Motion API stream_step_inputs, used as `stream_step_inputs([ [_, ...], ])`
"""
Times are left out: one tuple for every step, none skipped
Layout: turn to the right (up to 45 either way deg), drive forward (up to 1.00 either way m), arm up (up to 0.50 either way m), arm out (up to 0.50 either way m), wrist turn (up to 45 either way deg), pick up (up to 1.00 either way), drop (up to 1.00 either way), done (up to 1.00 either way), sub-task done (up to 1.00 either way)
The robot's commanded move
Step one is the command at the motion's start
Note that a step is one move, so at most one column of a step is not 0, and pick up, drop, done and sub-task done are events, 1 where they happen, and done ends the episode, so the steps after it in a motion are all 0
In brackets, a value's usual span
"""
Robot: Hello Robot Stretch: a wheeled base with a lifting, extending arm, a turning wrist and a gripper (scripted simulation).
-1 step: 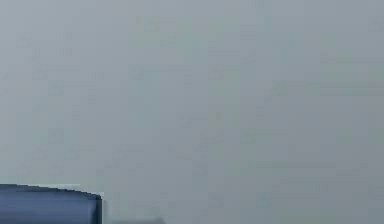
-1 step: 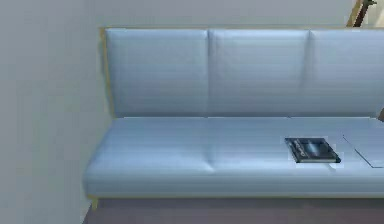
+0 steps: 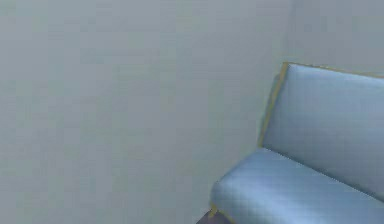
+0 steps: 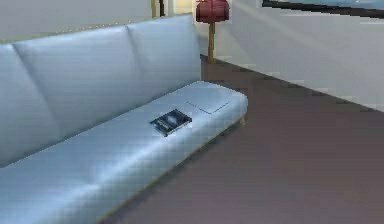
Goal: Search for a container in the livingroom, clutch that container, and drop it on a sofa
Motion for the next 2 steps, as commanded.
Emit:
stream_step_inputs([
  [45.0,0.0,0.0,0.0,0.0,0.0,0.0,0.0,0.0],
  [45.0,0.0,0.0,0.0,0.0,0.0,0.0,0.0,0.0],
])
